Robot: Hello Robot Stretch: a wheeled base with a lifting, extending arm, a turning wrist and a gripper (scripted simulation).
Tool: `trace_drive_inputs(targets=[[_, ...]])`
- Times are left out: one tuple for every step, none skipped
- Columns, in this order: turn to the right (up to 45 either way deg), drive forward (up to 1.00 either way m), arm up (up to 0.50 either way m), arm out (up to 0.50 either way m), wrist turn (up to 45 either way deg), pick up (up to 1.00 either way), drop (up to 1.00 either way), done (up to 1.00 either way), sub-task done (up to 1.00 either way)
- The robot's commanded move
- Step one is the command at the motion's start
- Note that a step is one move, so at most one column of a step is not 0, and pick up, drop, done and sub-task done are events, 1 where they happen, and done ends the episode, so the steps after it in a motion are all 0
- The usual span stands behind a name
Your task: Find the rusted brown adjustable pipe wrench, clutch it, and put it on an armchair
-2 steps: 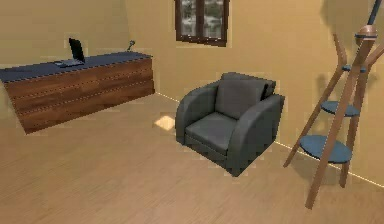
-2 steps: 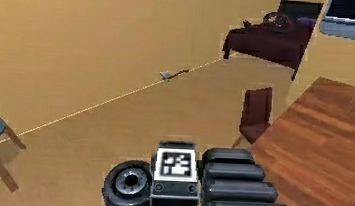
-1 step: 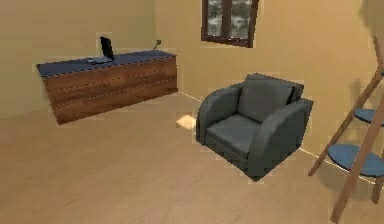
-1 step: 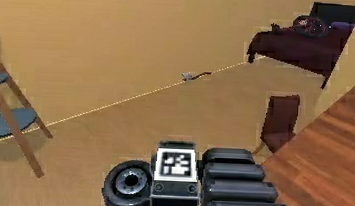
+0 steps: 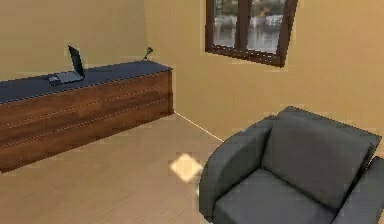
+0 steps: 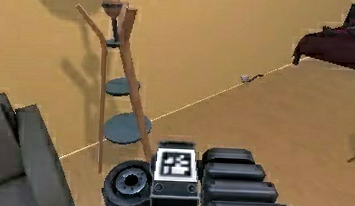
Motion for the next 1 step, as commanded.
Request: trace_drive_inputs(targets=[[-45.0,0.00,0.00,0.00,0.0,0.00,0.00,0.00,0.00]])
